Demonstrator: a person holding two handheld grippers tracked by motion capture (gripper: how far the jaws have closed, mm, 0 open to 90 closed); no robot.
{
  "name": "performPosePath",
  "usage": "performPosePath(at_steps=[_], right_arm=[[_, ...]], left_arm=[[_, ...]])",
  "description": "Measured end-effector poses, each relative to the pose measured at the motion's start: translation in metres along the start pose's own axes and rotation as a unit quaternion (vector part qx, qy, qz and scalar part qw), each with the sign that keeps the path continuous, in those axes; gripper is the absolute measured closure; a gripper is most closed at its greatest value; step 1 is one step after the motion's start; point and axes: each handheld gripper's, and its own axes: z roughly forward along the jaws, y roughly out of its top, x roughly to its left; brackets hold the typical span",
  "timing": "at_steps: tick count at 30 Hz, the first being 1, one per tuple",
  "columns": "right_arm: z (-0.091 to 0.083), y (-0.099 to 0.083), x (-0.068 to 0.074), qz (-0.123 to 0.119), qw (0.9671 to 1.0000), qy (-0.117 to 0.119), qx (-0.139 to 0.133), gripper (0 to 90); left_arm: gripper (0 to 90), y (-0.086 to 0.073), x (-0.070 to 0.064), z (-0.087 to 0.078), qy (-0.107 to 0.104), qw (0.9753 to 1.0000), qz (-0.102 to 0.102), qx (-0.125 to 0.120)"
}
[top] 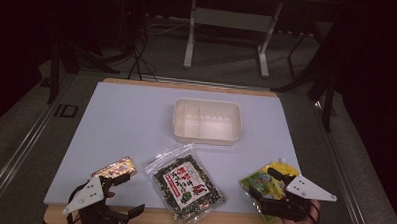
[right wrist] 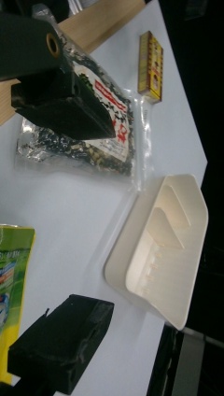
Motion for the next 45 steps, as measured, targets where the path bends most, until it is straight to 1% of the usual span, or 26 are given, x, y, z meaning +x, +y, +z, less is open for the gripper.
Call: performPosePath(at_steps=[1,2,5,6,8,9,10,11,12,13,15,17,19,21,22,26,28,31,34,36,39,40,41,42,44,45], right_arm=[[0.002,-0.001,0.0,-0.002,1.0,0.001,0.003,14.2],[0.003,-0.001,0.001,0.0,1.0,0.006,0.007,14.2],[0.007,-0.004,-0.001,-0.003,0.9998,0.017,0.009,14.2],[0.007,-0.005,-0.002,-0.005,0.9998,0.017,0.009,14.1],[0.008,-0.005,-0.003,-0.009,0.9997,0.022,0.01,14.1],[0.008,-0.005,-0.003,-0.015,0.9997,0.019,0.004,14.2],[0.008,-0.005,-0.003,-0.015,0.9997,0.019,0.004,14.2],[0.007,-0.005,-0.003,-0.017,0.9997,0.018,0.0,14.2],[0.005,-0.003,-0.003,-0.022,0.9996,0.014,-0.015,14.1],[0.003,-0.002,-0.003,-0.023,0.9995,0.008,-0.018,14.1],[0.001,0.0,-0.002,-0.024,0.9991,0.007,-0.035,14.1],[0.0,0.002,0.0,-0.029,0.9985,0.008,-0.046,14.0],[0.0,0.005,0.002,-0.035,0.9979,0.009,-0.054,14.0],[0.001,0.007,0.004,-0.051,0.997,0.0,-0.057,14.0],[0.001,0.008,0.005,-0.053,0.9969,-0.002,-0.058,14.0],[0.0,0.012,0.009,-0.051,0.9964,0.001,-0.068,14.0],[-0.002,0.016,0.011,-0.055,0.9958,-0.003,-0.073,14.0],[-0.005,0.021,0.012,-0.06,0.995,-0.006,-0.079,14.0],[-0.008,0.029,0.012,-0.058,0.9945,-0.005,-0.087,13.5],[-0.01,0.034,0.013,-0.063,0.9939,-0.009,-0.09,12.6],[-0.01,0.04,0.012,-0.076,0.9922,-0.016,-0.097,12.0],[-0.01,0.04,0.012,-0.076,0.9922,-0.016,-0.097,12.0],[-0.01,0.041,0.011,-0.079,0.9915,-0.019,-0.102,12.0],[-0.009,0.044,0.01,-0.075,0.9919,-0.018,-0.101,12.0],[-0.008,0.046,0.008,-0.07,0.9923,-0.015,-0.101,11.5],[-0.006,0.046,0.008,-0.066,0.9931,-0.013,-0.096,11.1]], left_arm=[[2.5,-0.001,0.001,0.001,-0.001,1.0,-0.001,0.009],[2.5,-0.002,0.001,0.003,-0.001,0.9999,0.001,0.012],[2.7,-0.005,0.001,0.008,-0.003,0.9992,0.019,0.036],[2.7,-0.005,0.001,0.009,-0.002,0.9991,0.018,0.039],[2.7,-0.006,0.002,0.011,-0.007,0.999,0.012,0.042],[2.7,-0.006,0.002,0.012,-0.006,0.9989,0.014,0.045],[2.7,-0.006,0.002,0.012,-0.006,0.9989,0.014,0.045],[2.7,-0.006,0.0,0.013,-0.001,0.9986,0.024,0.047],[2.7,-0.005,0.0,0.013,-0.006,0.9986,0.022,0.048],[2.7,-0.004,-0.001,0.012,-0.007,0.9988,0.022,0.044],[2.7,-0.002,-0.001,0.011,-0.012,0.9987,0.023,0.043],[2.7,-0.001,0.0,0.01,-0.007,0.9991,0.021,0.036],[2.7,0.0,0.003,0.009,-0.013,0.9994,0.007,0.031],[2.7,0.001,0.005,0.009,-0.011,0.9995,-0.001,0.031],[2.7,0.002,0.006,0.009,-0.01,0.9995,-0.003,0.03],[2.6,0.009,0.006,0.009,-0.009,0.9996,-0.003,0.027],[2.6,0.011,0.006,0.009,-0.012,0.9996,-0.005,0.024],[2.6,0.018,0.005,0.009,-0.014,0.9995,-0.004,0.026],[2.6,0.026,0.006,0.007,-0.016,0.9996,-0.003,0.023],[2.6,0.032,0.009,0.007,-0.02,0.9996,-0.005,0.02],[2.6,0.039,0.015,0.01,-0.025,0.9994,-0.008,0.021],[2.6,0.039,0.015,0.01,-0.025,0.9994,-0.008,0.021],[2.6,0.039,0.015,0.01,-0.025,0.9994,-0.008,0.021],[2.6,0.046,0.022,0.015,-0.025,0.9993,-0.011,0.024],[2.6,0.048,0.024,0.017,-0.027,0.9992,-0.011,0.026],[2.7,0.052,0.028,0.022,-0.026,0.9991,-0.011,0.032]])
